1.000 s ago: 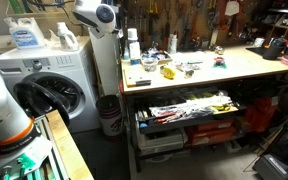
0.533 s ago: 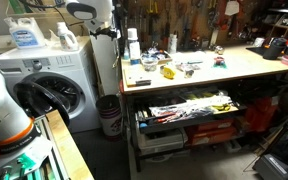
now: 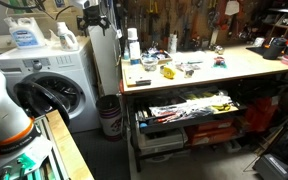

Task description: Pick up the metal utensil from the table and hang it on the hook on the left

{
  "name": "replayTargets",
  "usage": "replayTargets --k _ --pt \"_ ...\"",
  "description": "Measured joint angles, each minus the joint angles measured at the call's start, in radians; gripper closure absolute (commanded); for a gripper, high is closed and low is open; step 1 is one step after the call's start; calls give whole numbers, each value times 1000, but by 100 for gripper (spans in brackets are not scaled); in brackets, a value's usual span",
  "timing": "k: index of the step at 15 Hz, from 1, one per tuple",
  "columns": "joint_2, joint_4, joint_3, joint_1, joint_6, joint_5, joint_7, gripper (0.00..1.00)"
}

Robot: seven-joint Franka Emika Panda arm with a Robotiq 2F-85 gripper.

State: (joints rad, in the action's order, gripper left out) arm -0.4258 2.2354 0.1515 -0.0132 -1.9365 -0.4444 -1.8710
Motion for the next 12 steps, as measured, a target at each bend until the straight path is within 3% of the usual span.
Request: replayTargets --k 6,12 --pt "-46 -131 9 39 206 127 154 0" --pt "-42 -244 39 60 274 231 372 0"
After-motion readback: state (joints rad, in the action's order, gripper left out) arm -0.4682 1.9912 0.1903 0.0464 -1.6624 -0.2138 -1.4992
